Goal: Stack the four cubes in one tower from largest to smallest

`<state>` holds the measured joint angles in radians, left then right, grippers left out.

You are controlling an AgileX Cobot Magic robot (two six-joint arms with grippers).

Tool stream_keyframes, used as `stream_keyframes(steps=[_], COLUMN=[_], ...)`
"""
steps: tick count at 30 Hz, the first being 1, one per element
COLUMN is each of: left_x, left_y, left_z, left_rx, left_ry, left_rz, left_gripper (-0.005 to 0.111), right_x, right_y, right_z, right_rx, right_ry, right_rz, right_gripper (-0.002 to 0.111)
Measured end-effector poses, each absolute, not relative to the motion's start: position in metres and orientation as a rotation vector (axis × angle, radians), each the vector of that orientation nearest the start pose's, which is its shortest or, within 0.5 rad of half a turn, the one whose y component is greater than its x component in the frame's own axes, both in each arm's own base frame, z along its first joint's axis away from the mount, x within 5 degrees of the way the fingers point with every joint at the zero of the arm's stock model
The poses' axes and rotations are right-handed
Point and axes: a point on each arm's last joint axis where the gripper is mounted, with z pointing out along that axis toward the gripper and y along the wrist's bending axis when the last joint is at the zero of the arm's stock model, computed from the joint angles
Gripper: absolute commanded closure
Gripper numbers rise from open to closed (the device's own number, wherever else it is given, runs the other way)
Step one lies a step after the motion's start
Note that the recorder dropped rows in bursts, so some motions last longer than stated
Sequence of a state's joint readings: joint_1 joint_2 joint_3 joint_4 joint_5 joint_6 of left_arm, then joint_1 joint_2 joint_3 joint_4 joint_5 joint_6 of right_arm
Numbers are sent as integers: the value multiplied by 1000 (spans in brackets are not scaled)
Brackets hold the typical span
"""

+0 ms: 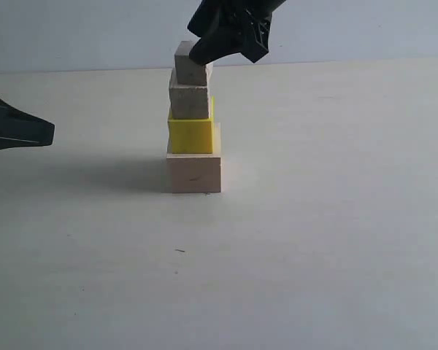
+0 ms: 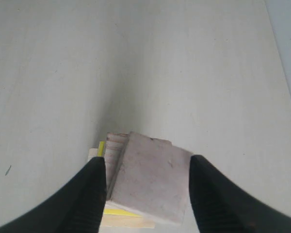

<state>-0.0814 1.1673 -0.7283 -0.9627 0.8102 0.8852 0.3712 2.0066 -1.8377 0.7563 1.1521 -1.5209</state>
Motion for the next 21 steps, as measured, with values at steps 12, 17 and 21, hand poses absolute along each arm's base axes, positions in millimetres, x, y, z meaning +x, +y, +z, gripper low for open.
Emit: stream_keyframes(steps=[12, 17, 21], left_x=[208, 208, 208], left_y=[-71, -71, -71], left_z=[275, 275, 275], left_rx=[491, 491, 491], left_ry=[2319, 2319, 2319], left_rz=[-766, -766, -766], left_gripper=[107, 107, 107], right_x=[387, 385, 379], right_y=[212, 212, 209], right_z=[301, 306, 322], right_rx=[-1808, -1803, -1755], right_ry=[1599, 1590, 1601], right_rz=[565, 562, 558], right_gripper=[56, 57, 59])
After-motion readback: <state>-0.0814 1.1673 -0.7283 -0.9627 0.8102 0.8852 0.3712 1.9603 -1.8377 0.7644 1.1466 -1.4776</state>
